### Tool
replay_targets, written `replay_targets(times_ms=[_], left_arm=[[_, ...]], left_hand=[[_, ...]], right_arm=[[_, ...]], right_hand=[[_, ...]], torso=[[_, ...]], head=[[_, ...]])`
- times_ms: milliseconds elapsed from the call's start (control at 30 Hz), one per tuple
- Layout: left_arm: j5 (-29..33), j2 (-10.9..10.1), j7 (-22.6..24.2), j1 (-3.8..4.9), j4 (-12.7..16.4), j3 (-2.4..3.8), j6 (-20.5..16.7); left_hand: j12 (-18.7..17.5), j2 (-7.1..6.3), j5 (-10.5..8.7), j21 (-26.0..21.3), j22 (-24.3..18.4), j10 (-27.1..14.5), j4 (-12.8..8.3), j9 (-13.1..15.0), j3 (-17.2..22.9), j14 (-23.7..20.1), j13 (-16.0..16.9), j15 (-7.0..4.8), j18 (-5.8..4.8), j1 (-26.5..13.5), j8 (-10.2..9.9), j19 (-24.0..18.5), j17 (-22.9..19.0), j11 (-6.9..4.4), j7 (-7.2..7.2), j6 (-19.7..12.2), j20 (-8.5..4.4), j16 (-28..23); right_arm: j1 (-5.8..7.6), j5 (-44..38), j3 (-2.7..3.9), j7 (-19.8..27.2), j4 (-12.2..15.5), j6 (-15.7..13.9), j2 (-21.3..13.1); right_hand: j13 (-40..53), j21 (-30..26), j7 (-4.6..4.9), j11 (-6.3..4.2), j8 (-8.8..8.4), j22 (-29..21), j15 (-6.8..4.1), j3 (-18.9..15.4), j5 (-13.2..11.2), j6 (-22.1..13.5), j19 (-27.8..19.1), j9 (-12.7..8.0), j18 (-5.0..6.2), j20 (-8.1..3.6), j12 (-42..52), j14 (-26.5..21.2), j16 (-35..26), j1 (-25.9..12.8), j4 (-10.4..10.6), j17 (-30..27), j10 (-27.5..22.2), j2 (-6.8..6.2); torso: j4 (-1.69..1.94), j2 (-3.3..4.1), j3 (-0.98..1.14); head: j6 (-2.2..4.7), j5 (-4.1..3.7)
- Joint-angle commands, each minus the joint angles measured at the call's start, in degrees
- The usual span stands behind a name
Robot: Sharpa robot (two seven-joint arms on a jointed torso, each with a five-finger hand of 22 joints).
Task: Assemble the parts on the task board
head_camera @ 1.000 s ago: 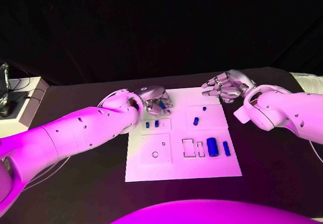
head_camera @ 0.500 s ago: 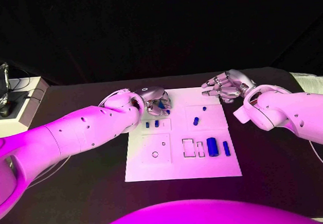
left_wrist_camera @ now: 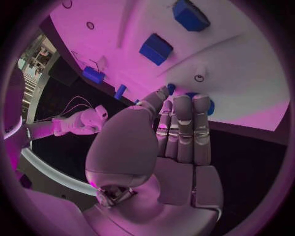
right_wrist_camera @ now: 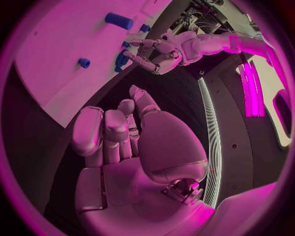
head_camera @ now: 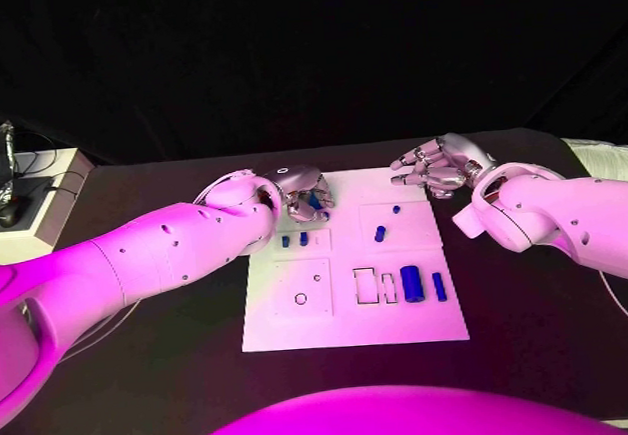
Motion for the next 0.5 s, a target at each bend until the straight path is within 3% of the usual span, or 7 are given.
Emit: replay_targets(times_ms=[33, 500], left_arm=[[-0.3, 0.3, -0.6, -0.12, -0.3, -0.16, 2.4], [-0.5, 0.2, -1.1, -0.12, 0.0, -0.29, 5.5]], left_hand=[[-0.1, 0.0, -0.1, 0.2, 2.2, 0.8, -0.1, -0.1, 0.5, 0.3, 0.1, -0.37, 0.86, -0.5, -0.2, 0.3, -0.1, -0.03, 0.09, -0.2, -0.16, -0.3], [0.0, 0.73, -0.19, 1.4, 2.5, 4.0, -0.6, -0.1, 0.7, 0.6, 0.2, -0.87, 0.07, -0.8, -0.2, 0.7, -0.1, -0.8, -0.01, 1.1, -0.94, -0.3]], right_arm=[[-0.02, -0.1, 0.02, 0.5, 0.1, 0.7, 0.1], [-0.02, -0.1, 0.02, 0.5, 0.1, 0.9, 0.1]], right_hand=[[0.0, 0.2, 0.32, -0.21, -0.13, 8.5, -0.25, 0.3, 0.3, 0.1, 4.2, -0.1, 0.17, -0.32, 0.1, -0.1, 0.1, 0.2, -0.1, 0.1, -0.2, 0.09], [0.0, 0.2, 0.32, -0.21, -0.13, 8.5, -0.25, 0.3, 0.3, 0.1, 4.2, -0.1, 0.17, -0.32, 0.1, -0.1, 0.1, 0.2, -0.1, 0.1, -0.2, 0.09]], torso=[[0.03, -0.05, 0.01], [0.05, -0.07, -0.03]], head=[[-0.1, -0.04], [-0.1, -0.18]])
